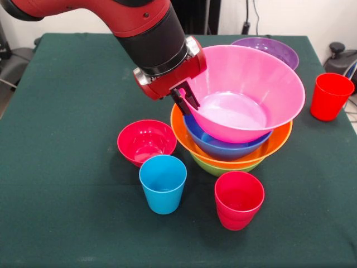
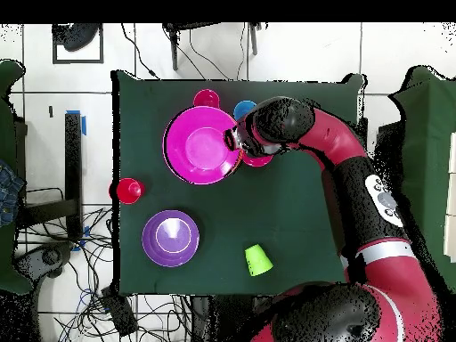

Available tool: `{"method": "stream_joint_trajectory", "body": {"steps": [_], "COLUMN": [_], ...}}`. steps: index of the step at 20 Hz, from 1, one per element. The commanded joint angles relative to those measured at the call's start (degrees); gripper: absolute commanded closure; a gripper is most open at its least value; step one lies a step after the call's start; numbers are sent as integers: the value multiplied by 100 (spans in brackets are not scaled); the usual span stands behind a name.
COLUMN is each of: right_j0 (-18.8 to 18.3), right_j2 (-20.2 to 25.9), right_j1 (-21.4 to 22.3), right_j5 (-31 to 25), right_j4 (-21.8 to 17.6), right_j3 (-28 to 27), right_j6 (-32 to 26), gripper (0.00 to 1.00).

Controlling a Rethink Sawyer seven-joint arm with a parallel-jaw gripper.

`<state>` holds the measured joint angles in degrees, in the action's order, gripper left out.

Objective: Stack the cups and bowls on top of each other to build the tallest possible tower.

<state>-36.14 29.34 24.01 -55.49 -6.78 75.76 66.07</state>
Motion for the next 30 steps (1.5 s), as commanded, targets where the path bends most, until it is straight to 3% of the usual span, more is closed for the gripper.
{"method": "stream_joint_trajectory", "body": {"steps": [1, 24, 25, 30], "right_j0": [149, 87, 37, 81], "right_j2": [194, 155, 205, 120], "right_j1": [-136, -251, -262, -246], "right_j5": [152, 237, 384, 203], "right_j4": [60, -69, -38, -88], "right_j3": [52, -127, -71, -222], "right_j6": [312, 130, 127, 129], "gripper": [100, 100, 0, 0]}}
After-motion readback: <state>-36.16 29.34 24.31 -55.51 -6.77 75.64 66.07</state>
